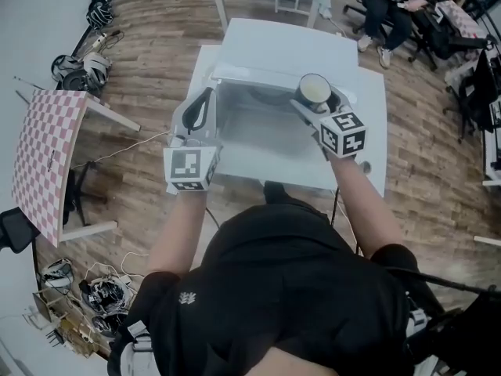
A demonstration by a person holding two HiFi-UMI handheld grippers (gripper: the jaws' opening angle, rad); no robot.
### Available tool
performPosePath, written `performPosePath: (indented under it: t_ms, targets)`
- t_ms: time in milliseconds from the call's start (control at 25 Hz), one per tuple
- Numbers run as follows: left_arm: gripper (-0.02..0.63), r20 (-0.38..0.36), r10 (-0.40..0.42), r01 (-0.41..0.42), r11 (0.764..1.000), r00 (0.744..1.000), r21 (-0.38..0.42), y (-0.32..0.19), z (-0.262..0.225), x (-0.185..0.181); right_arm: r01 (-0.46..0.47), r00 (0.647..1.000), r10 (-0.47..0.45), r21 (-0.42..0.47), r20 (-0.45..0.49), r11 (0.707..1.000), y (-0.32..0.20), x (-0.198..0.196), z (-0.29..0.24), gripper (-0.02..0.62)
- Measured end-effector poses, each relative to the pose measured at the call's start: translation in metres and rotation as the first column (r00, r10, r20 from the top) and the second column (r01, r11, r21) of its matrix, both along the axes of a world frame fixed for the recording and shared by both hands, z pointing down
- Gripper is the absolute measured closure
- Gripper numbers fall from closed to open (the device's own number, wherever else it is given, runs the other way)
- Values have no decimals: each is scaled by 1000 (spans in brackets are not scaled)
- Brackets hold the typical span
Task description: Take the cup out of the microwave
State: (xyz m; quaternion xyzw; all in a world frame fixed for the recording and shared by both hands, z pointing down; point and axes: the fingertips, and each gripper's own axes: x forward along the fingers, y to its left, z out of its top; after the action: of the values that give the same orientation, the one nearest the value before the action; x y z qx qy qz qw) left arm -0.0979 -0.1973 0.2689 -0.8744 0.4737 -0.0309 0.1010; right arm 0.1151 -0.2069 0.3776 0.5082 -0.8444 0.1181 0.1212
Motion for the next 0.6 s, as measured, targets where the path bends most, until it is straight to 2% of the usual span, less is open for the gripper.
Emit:
performPosePath:
  t_ms: [600]
  targets:
    - [600,-9,8,-8,999,1000,36,-20,-36,0,-21,1000,21,55,1,998,-15,15,-58,209]
